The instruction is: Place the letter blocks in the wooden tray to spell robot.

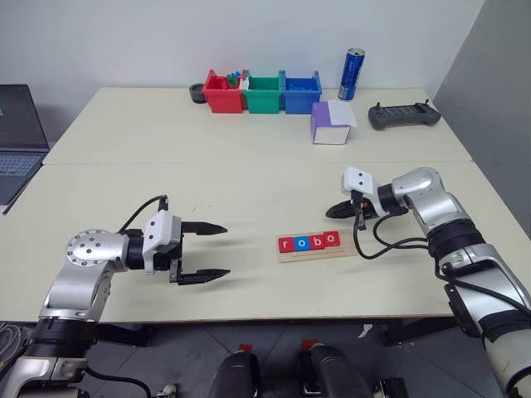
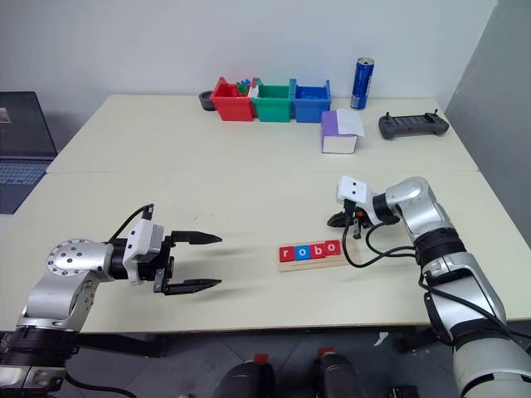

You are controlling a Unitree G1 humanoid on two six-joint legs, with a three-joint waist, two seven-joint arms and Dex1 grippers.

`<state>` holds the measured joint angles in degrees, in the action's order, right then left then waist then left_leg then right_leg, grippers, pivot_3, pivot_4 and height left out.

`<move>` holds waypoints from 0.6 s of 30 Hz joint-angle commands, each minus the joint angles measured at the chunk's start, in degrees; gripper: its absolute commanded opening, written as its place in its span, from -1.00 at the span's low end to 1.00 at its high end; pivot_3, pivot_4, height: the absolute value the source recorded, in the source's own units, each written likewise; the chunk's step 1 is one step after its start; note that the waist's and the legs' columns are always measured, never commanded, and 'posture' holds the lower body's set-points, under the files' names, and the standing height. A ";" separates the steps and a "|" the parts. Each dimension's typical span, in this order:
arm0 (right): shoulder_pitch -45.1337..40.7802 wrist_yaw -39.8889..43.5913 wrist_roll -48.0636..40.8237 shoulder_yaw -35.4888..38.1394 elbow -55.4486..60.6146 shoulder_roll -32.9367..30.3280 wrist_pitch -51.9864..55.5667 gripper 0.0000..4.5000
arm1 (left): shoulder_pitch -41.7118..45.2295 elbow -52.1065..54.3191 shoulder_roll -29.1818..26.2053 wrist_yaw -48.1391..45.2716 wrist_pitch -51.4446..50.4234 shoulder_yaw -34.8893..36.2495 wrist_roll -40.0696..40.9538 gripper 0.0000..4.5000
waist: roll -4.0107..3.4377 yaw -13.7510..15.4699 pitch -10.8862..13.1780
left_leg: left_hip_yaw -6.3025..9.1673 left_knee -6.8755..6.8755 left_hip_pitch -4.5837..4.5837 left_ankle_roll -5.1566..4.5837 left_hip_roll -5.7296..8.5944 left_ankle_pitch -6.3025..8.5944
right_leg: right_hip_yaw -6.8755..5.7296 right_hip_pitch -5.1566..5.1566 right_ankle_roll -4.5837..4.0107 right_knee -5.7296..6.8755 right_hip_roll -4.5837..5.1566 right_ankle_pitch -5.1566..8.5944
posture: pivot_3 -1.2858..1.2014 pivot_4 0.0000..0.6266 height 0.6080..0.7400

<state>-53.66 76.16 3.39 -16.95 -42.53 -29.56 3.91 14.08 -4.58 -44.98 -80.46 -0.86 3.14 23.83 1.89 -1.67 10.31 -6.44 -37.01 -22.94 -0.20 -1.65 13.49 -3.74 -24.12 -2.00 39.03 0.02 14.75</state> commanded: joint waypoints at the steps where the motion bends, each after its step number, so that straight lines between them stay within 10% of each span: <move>1: 0.34 0.15 0.46 -0.12 0.04 0.14 -1.48 -0.98 | -0.20 2.28 -0.98 0.64 -0.07 1.75 0.91 1.00 | 0.00 0.02 0.00 | 0.00 0.00 0.00 0.00 0.00 0.00 | 0.00 0.00 0.00 0.00 0.00 0.00 | 0.03 -0.52 1.00; 18: 5.72 3.02 -0.06 0.17 7.51 -1.83 1.36 -0.98 | -0.58 2.31 -1.48 0.71 0.10 2.05 1.21 1.00 | 0.00 0.07 0.00 | 0.01 0.00 0.00 -0.01 0.00 0.01 | -0.01 0.01 0.00 -0.01 0.00 0.00 | 0.03 -0.52 1.00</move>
<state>-48.38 78.57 3.79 -17.16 -37.04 -30.70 4.72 13.63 -3.87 -45.39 -79.55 -1.01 3.58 24.17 1.89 -1.59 10.31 -6.43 -37.01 -22.94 -0.20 -1.65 13.50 -3.73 -24.11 -2.00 39.02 0.02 14.75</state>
